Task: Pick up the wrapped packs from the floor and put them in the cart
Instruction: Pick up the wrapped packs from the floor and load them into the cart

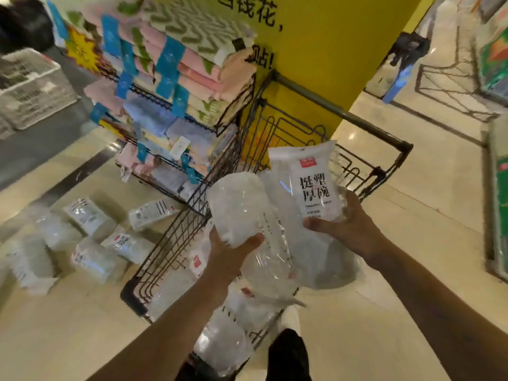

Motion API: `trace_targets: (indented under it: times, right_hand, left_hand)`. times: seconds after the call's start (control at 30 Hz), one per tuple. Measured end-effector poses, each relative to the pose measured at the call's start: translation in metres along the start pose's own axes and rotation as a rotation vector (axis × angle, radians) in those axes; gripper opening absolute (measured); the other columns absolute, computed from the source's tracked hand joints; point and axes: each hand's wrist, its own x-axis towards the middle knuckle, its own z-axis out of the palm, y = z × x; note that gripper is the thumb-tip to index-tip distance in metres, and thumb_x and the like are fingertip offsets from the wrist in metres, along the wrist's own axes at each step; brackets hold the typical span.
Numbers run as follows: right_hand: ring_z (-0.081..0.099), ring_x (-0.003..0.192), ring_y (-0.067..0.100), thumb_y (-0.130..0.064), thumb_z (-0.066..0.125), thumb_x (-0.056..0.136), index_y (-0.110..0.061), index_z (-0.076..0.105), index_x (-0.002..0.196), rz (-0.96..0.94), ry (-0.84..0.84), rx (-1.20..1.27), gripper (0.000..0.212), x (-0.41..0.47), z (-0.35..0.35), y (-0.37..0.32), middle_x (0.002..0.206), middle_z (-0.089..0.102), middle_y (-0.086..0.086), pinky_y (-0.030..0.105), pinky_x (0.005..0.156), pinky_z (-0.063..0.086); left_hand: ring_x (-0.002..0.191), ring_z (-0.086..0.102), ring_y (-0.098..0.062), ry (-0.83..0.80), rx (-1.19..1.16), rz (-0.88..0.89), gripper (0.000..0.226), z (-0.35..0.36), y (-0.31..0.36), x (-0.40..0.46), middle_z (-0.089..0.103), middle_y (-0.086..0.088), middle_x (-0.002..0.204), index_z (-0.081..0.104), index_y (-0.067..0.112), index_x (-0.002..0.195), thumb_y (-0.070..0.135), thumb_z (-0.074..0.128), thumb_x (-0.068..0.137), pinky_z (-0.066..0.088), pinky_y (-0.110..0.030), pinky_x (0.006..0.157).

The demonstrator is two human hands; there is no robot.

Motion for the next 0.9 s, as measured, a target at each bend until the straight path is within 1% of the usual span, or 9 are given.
trace_targets:
  times: [0.07, 0.13, 0.27, 0.4, 0.47, 0.6, 0.73, 0.83, 0.9]
  right_hand:
    - [0.071, 0.112, 0.015, -0.059, 0.101, 0.043, -0.038, 0.045, 0.143, -0.028, -0.051, -0.097, 0.116, 0.048, -0.009, -0.003, 0.123, 0.073, -0.013, 0.048, 0.095, 0.059]
    - [0.069, 0.114, 0.019, -0.059, 0.100, 0.042, -0.039, 0.045, 0.141, -0.067, -0.102, -0.156, 0.116, 0.091, -0.016, -0.001, 0.125, 0.071, -0.011, 0.051, 0.096, 0.059]
    - [0.060, 0.122, 0.023, -0.066, 0.093, 0.040, -0.042, 0.038, 0.145, -0.127, -0.164, -0.340, 0.121, 0.150, -0.022, 0.005, 0.132, 0.061, -0.005, 0.050, 0.096, 0.058]
    - [0.059, 0.125, 0.028, -0.064, 0.092, 0.040, -0.038, 0.031, 0.152, -0.100, -0.210, -0.411, 0.130, 0.196, -0.031, 0.011, 0.137, 0.058, 0.000, 0.052, 0.100, 0.055]
    - [0.052, 0.137, 0.032, -0.067, 0.090, 0.046, -0.035, 0.021, 0.159, -0.096, -0.268, -0.460, 0.137, 0.209, -0.031, 0.014, 0.150, 0.051, 0.004, 0.056, 0.107, 0.049]
    - [0.027, 0.151, 0.040, -0.064, 0.085, 0.069, -0.029, 0.002, 0.165, -0.093, -0.353, -0.749, 0.131, 0.217, -0.024, 0.025, 0.167, 0.019, 0.012, 0.056, 0.120, 0.032]
    - [0.022, 0.152, 0.043, -0.063, 0.080, 0.074, -0.026, 0.013, 0.163, -0.234, -0.217, -0.804, 0.117, 0.204, -0.017, 0.033, 0.166, 0.017, 0.018, 0.055, 0.121, 0.027]
    - [0.025, 0.149, 0.044, -0.059, 0.080, 0.076, -0.022, 0.022, 0.160, -0.326, -0.146, -0.806, 0.108, 0.197, -0.013, 0.035, 0.162, 0.024, 0.019, 0.057, 0.120, 0.029]
    - [0.033, 0.145, 0.044, -0.052, 0.080, 0.080, -0.019, 0.038, 0.155, -0.464, -0.093, -0.782, 0.092, 0.189, -0.011, 0.031, 0.156, 0.035, 0.021, 0.058, 0.116, 0.034]
  left_hand:
    - [0.104, 0.066, -0.017, 0.091, -0.057, -0.004, 0.097, 0.025, -0.004, 0.019, 0.063, 0.004, 0.124, 0.032, 0.033, 0.149, 0.026, 0.094, 0.075, 0.057, -0.034, 0.072]
    - [0.104, 0.068, -0.015, 0.174, -0.114, 0.000, 0.096, 0.052, -0.011, 0.038, 0.064, 0.004, 0.125, 0.034, 0.031, 0.148, 0.022, 0.095, 0.074, 0.060, -0.032, 0.069]
    - [0.120, 0.067, -0.028, 0.328, -0.193, 0.014, 0.110, 0.100, -0.027, 0.064, 0.061, -0.001, 0.139, 0.033, 0.032, 0.153, 0.029, 0.100, 0.067, 0.062, -0.054, 0.094]
    - [0.119, 0.065, -0.027, 0.425, -0.166, -0.015, 0.119, 0.130, -0.035, 0.087, 0.059, 0.000, 0.139, 0.024, 0.032, 0.160, 0.039, 0.099, 0.067, 0.060, -0.049, 0.094]
    - [0.125, 0.063, -0.028, 0.437, -0.113, -0.039, 0.125, 0.134, -0.035, 0.097, 0.058, -0.004, 0.146, 0.021, 0.031, 0.162, 0.044, 0.099, 0.065, 0.056, -0.053, 0.103]
    - [0.152, 0.036, -0.034, 0.388, 0.032, -0.178, 0.138, 0.133, -0.032, 0.099, 0.027, -0.010, 0.170, 0.003, 0.031, 0.167, 0.058, 0.093, 0.065, 0.036, -0.057, 0.122]
    - [0.156, 0.027, -0.036, 0.302, 0.042, -0.173, 0.128, 0.120, -0.016, 0.072, 0.021, -0.010, 0.173, 0.003, 0.029, 0.168, 0.049, 0.089, 0.076, 0.025, -0.056, 0.124]
    - [0.146, 0.041, -0.038, 0.328, 0.101, -0.172, 0.112, 0.101, -0.009, 0.050, 0.036, -0.012, 0.165, 0.013, 0.026, 0.166, 0.039, 0.087, 0.082, 0.035, -0.055, 0.119]
    - [0.140, 0.048, -0.034, 0.387, 0.166, -0.164, 0.095, 0.088, -0.004, 0.035, 0.045, -0.010, 0.157, 0.028, 0.025, 0.162, 0.039, 0.083, 0.086, 0.040, -0.050, 0.116]
